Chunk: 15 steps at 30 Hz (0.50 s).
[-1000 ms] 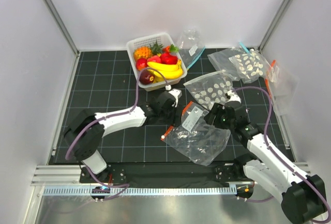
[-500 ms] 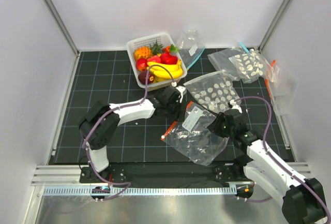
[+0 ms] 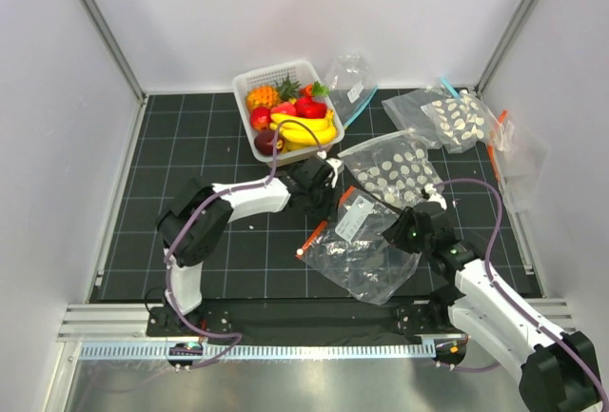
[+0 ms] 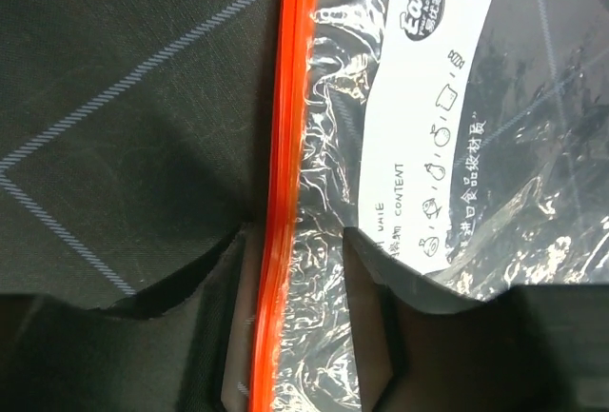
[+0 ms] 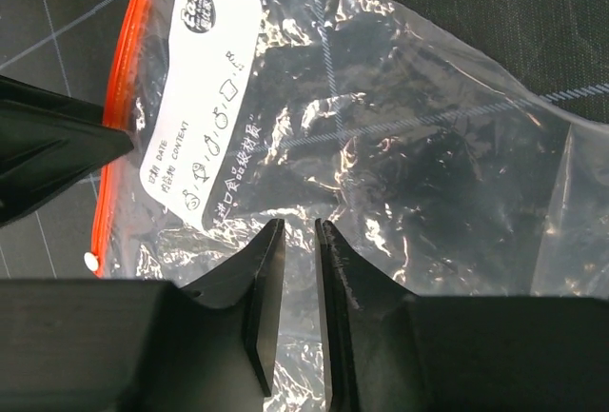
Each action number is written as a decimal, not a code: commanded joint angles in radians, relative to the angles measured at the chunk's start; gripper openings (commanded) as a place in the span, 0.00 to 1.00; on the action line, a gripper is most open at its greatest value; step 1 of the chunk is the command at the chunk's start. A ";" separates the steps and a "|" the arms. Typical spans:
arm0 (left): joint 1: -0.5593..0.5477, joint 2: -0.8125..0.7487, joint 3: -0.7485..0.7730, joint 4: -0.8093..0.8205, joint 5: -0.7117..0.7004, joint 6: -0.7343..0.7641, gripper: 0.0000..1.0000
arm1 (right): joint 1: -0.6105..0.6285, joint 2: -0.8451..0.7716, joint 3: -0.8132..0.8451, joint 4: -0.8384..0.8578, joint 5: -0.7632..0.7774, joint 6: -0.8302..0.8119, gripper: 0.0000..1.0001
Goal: Place the food in the zip-top bag and seal the zipper
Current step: Pick up the zipper food storage bag at the center of the board.
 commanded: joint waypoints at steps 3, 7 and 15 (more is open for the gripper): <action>0.002 0.013 0.020 -0.005 0.043 -0.010 0.22 | 0.006 -0.010 -0.001 0.020 0.011 0.009 0.26; -0.001 -0.023 -0.006 -0.003 0.011 -0.011 0.00 | 0.006 -0.009 -0.001 0.023 0.013 0.006 0.26; -0.018 -0.144 -0.055 -0.006 -0.044 0.001 0.00 | 0.012 0.069 0.069 0.046 -0.062 -0.056 0.33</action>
